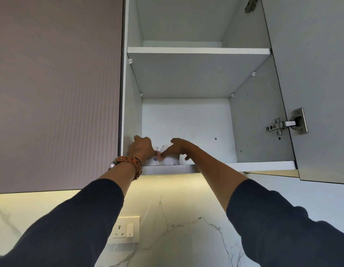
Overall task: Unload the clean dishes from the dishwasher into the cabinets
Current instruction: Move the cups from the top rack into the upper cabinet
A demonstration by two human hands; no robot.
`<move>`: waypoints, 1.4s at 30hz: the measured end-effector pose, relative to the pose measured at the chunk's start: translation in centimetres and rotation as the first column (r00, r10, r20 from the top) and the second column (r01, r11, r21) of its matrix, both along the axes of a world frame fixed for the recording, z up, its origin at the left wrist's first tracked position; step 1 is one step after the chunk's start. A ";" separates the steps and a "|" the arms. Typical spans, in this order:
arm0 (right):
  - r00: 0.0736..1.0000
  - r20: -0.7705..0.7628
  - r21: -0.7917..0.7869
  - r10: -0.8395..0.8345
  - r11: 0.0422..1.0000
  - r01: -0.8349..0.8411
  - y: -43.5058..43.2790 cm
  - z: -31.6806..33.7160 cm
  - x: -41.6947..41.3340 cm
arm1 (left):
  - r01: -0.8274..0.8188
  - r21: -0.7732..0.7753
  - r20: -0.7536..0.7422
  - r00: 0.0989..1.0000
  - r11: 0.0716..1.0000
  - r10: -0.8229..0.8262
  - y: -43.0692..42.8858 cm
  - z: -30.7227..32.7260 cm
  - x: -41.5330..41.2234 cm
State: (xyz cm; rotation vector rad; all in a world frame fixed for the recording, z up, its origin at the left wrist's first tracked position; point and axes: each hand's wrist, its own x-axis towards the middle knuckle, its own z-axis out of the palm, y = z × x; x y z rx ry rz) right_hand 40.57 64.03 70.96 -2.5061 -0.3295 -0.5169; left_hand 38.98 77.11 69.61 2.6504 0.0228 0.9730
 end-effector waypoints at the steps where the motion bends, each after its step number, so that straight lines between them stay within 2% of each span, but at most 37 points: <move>1: 1.000 0.027 0.010 -0.005 1.000 0.005 -0.3 0.1 -0.4 | -0.007 0.010 0.030 1.000 1.000 0.007 -0.1 0.1 -0.7; 4: 0.994 0.109 0.052 -0.022 0.999 0.017 -2.0 0.3 -2.1 | -0.021 0.030 0.107 0.994 0.999 0.018 -0.7 0.6 -3.2; 10: 0.984 0.148 0.036 -0.099 0.995 0.095 -7.3 0.0 -7.0 | 0.063 0.027 0.203 0.977 0.998 -0.067 -3.1 1.0 -8.7; 16: 0.977 0.154 0.010 -0.150 0.989 0.150 -11.2 -2.4 -14.3 | 0.266 0.066 0.226 0.935 0.962 -0.274 -9.2 -1.4 -14.6; 22: 0.954 0.163 -0.032 -0.251 0.965 0.259 -15.9 -7.7 -24.3 | 0.498 0.046 0.186 0.848 0.866 -0.497 -17.1 -6.8 -21.3; 26: 0.932 0.103 -0.054 -0.347 0.934 0.354 -20.2 -14.5 -32.3 | 0.616 -0.022 0.117 0.784 0.787 -0.610 -22.2 -13.5 -26.7; 33: 0.852 -0.098 -0.176 -0.514 0.851 0.494 -29.0 -26.2 -46.7 | 0.789 -0.094 -0.063 0.605 0.608 -0.794 -32.0 -26.5 -37.5; 42: 0.671 -0.258 -0.201 -0.695 0.718 0.667 -42.5 -35.2 -61.8 | 0.834 -0.101 -0.291 0.498 0.543 -0.817 -43.7 -36.6 -49.2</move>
